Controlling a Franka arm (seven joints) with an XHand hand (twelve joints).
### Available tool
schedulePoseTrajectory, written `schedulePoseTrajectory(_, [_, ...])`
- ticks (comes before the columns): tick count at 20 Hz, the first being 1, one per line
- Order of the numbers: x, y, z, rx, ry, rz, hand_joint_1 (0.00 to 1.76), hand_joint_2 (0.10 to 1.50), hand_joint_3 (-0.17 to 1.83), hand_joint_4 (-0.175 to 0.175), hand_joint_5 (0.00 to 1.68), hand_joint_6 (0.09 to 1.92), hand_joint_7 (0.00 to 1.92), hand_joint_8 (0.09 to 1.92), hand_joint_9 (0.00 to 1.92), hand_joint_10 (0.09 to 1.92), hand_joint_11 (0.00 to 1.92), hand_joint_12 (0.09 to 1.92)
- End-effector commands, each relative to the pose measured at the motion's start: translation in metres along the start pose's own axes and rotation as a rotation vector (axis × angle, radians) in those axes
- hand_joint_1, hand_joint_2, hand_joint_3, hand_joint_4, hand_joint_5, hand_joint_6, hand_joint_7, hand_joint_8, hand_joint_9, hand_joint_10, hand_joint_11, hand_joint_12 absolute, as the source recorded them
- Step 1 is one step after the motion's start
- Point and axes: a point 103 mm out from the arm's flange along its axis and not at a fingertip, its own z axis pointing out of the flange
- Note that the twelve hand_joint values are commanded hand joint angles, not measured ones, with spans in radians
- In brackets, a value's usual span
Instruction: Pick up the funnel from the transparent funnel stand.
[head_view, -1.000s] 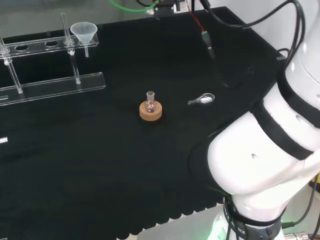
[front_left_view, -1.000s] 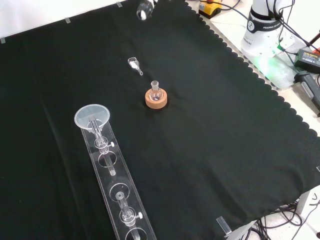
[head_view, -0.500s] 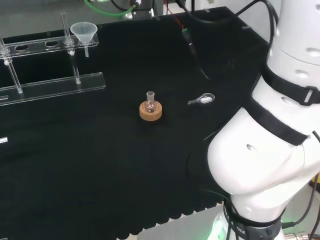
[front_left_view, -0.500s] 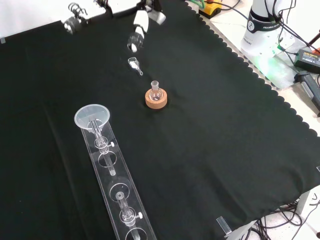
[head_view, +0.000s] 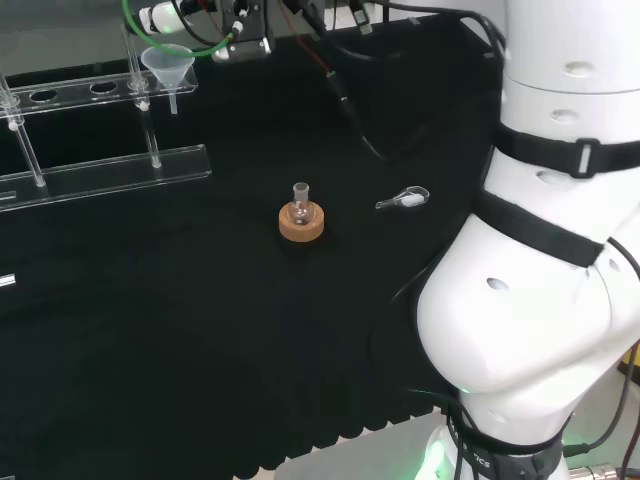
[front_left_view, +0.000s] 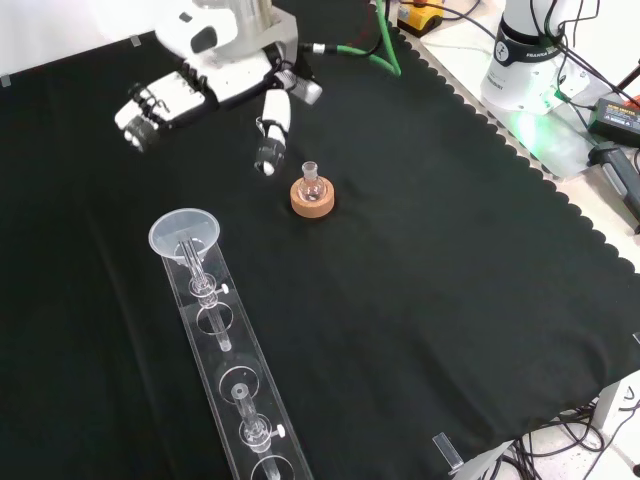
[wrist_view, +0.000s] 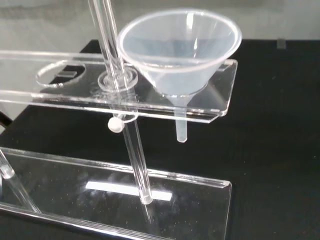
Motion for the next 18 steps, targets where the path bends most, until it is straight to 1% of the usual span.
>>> schedulePoseTrajectory(1, [0.005, 0.030, 0.035, 0.093, -0.014, 0.011, 0.20, 0.77, 0.03, 0.007, 0.00, 0.09, 0.00, 0.09, 0.00, 0.09, 0.00, 0.09])
schedulePoseTrajectory(3, [0.004, 0.034, 0.040, 0.102, -0.008, 0.015, 0.20, 0.77, 0.03, 0.008, 0.00, 0.09, 0.00, 0.09, 0.00, 0.09, 0.00, 0.09])
schedulePoseTrajectory(4, [0.005, 0.038, 0.047, 0.119, -0.010, 0.012, 0.20, 0.77, 0.03, 0.008, 0.00, 0.09, 0.00, 0.09, 0.00, 0.09, 0.00, 0.09])
schedulePoseTrajectory(6, [0.005, 0.041, 0.053, 0.135, -0.011, 0.012, 0.20, 0.77, 0.03, 0.008, 0.00, 0.09, 0.00, 0.09, 0.00, 0.09, 0.00, 0.09])
schedulePoseTrajectory(7, [0.002, 0.042, 0.060, 0.148, -0.004, 0.020, 0.20, 0.77, 0.03, 0.008, 0.00, 0.09, 0.00, 0.09, 0.00, 0.09, 0.00, 0.09])
schedulePoseTrajectory(11, [-0.003, 0.042, 0.074, 0.175, 0.000, 0.039, 0.20, 0.77, 0.03, 0.008, 0.00, 0.09, 0.00, 0.09, 0.00, 0.09, 0.00, 0.09])
schedulePoseTrajectory(13, [-0.004, 0.041, 0.077, 0.183, -0.007, 0.038, 0.20, 0.77, 0.03, 0.008, 0.00, 0.09, 0.00, 0.09, 0.00, 0.09, 0.00, 0.09])
schedulePoseTrajectory(15, [-0.003, 0.044, 0.085, 0.206, -0.013, 0.025, 0.20, 0.77, 0.03, 0.008, 0.00, 0.09, 0.00, 0.09, 0.00, 0.09, 0.00, 0.09])
schedulePoseTrajectory(18, [-0.002, 0.046, 0.088, 0.217, -0.004, 0.008, 0.20, 0.77, 0.03, 0.008, 0.00, 0.09, 0.00, 0.09, 0.00, 0.09, 0.00, 0.09])
